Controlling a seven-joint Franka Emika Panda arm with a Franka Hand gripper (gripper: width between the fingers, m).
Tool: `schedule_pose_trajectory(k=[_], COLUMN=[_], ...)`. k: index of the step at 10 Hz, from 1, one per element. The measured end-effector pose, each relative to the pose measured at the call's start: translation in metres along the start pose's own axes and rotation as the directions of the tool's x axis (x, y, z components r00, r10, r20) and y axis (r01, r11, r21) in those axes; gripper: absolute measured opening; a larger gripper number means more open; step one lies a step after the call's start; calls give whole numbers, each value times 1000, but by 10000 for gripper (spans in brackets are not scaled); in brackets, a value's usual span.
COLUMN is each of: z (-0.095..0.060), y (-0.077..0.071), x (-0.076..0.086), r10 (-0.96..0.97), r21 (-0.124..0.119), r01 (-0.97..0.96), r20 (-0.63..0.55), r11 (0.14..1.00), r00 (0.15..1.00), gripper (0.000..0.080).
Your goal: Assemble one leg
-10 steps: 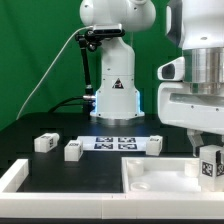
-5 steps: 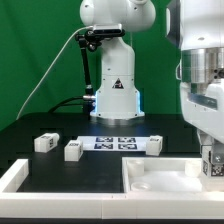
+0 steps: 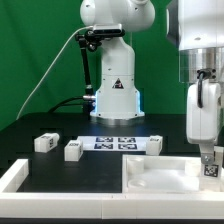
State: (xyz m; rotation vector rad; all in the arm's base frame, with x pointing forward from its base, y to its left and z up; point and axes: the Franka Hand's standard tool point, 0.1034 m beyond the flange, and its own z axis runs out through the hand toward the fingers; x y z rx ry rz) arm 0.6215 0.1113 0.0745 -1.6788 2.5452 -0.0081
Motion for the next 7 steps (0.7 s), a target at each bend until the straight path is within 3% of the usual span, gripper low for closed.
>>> schedule_pose_trajectory(k=[4,5,6,7], z=[1,1,1,1], y=[0,0,0,0], x=[2,2,2,2], r10=[-23,-24,-25,-25], r21=[-5,-5,-5,-5], r01=[24,24,25,25], r20=[6,6,6,6], r11=[1000,1000,1000,1000], r00=[1000,1000,1000,1000], gripper=[316,492,610,610])
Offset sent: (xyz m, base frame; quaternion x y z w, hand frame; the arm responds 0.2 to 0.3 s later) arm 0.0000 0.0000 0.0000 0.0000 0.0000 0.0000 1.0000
